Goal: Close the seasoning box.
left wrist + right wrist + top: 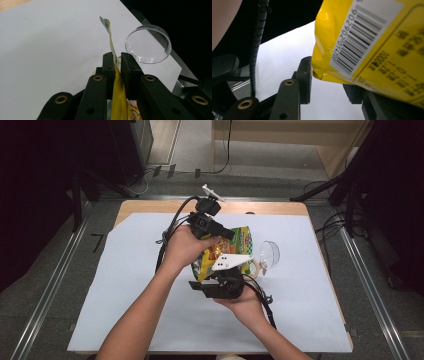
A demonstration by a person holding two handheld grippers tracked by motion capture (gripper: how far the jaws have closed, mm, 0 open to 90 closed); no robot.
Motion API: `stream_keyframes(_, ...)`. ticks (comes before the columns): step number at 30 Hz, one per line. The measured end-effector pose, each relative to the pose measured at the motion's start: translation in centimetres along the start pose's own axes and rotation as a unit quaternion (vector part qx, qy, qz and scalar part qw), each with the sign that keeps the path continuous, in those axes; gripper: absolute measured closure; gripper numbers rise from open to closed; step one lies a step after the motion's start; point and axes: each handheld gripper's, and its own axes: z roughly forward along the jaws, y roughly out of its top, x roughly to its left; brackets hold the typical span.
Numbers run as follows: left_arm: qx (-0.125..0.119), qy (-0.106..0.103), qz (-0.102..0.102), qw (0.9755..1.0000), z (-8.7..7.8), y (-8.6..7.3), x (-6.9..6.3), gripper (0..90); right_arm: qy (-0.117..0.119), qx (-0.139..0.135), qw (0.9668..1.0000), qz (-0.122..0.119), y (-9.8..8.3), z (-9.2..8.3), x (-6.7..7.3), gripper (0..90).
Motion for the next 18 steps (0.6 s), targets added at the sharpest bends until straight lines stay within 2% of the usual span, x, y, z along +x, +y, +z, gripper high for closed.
stream_keyframes(8,-0.003,-0.004,-0.005,1.0,0.08,0.12,-0.09,82.4,0.0,-0.003,1.0,0.002,0.09,-0.23,-0.09,65.5)
stream_keyframes(13,0.006,0.002,0.002,1.0,0.13,0.24,-0.52,82.3,0.013,-0.008,0.9997,0.018,0.09,-0.2,-0.01,65.6)
stream_keyframes(15,0.005,0.004,0.009,0.9999,0.12,0.24,-0.76,82.3,0.01,-0.009,0.9998,0.014,-0.09,-0.11,0.0,66.4)
stream_keyframes(18,0.005,0.001,0.006,1.0,0.27,0.27,-0.64,82.3,0.009,-0.009,0.9998,0.016,-0.21,-0.08,-0.13,66.7)
